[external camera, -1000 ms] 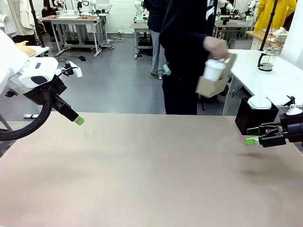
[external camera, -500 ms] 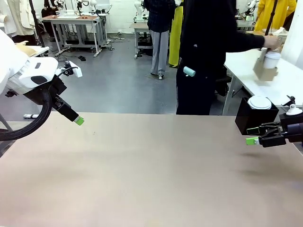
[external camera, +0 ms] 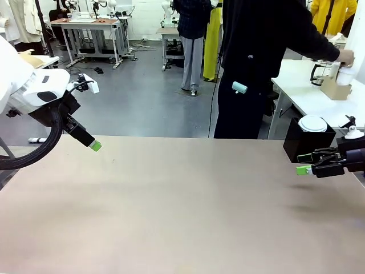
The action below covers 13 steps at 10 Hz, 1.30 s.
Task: Pour a drink into a cup and package it in a carrier.
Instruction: Insert the held 600 ml Paper Cup into the Cup Carrier.
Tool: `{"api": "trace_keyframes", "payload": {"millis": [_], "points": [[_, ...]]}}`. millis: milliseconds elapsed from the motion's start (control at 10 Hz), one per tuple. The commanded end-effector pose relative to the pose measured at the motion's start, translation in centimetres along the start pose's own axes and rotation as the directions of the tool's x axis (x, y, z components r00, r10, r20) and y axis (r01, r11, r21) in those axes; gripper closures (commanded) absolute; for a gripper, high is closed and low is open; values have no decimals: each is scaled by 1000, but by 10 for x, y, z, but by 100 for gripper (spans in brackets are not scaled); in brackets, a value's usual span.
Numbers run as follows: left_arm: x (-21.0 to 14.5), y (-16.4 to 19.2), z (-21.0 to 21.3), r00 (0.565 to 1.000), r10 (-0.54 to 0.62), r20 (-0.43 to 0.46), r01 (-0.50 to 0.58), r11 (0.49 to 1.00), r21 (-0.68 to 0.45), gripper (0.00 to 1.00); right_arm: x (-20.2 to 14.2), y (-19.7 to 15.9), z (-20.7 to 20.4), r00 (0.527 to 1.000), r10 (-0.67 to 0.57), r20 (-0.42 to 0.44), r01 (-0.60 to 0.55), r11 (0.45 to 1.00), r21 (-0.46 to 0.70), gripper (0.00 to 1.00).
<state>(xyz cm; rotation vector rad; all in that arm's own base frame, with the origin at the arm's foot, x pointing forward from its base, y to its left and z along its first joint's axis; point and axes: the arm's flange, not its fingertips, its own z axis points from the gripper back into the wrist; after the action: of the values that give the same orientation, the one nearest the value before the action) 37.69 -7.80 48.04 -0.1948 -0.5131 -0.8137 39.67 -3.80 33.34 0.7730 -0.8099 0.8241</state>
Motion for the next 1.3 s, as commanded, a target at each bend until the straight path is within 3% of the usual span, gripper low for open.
{"api": "trace_keyframes", "payload": {"millis": [0, 1200], "points": [[0, -1, -1, 1000, 13, -2, -13, 1000, 6, 0, 0, 1, 0, 1000, 12, 5, -12, 1000, 7, 0], [0, -1, -1, 1000, 13, -2, -13, 1000, 6, 0, 0, 1, 0, 1000, 12, 5, -12, 1000, 7, 0]]}}
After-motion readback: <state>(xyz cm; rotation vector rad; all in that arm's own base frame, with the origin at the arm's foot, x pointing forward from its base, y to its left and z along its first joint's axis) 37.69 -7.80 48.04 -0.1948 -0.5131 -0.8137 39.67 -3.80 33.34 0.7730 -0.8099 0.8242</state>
